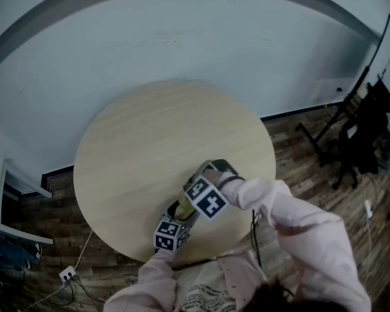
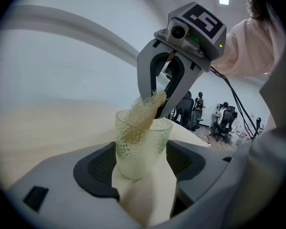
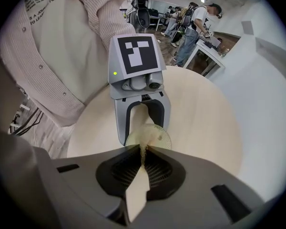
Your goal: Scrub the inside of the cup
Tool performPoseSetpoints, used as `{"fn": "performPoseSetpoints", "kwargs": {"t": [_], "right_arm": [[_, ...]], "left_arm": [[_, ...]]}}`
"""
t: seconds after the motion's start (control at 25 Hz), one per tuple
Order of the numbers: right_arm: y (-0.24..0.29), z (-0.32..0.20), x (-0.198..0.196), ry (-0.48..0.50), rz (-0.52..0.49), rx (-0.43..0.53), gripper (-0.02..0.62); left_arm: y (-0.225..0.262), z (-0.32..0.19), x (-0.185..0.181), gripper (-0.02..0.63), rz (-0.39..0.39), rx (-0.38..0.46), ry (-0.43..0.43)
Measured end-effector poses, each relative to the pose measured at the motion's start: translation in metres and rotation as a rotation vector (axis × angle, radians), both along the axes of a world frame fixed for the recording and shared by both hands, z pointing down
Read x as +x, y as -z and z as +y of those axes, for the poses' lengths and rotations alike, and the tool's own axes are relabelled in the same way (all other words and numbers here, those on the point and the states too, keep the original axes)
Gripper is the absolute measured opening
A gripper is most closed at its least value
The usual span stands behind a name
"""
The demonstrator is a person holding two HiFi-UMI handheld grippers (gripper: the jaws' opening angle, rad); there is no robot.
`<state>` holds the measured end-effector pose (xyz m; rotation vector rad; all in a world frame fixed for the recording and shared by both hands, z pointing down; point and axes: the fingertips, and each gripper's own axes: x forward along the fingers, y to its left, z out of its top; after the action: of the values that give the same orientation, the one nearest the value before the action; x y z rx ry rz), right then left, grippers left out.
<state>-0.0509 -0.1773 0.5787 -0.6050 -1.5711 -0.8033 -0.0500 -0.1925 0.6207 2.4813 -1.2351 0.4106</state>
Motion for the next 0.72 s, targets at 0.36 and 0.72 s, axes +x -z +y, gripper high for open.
{"fn": "performPoseSetpoints", "kwargs": {"t": [0.36,0.72], "right_arm": [[-0.01,-0.005,0.005,-0.073,0.037,-0.028,0.023],[-0.015,-0.005,0.009,-0.221,0.077,-0.095,0.023]], "left_arm": [[0.0,0.0,0.004,0.336,-0.002,0.003,-0.006],[0.0,0.0,0.01,0.334,-0.014,0.004,-0.013]]}}
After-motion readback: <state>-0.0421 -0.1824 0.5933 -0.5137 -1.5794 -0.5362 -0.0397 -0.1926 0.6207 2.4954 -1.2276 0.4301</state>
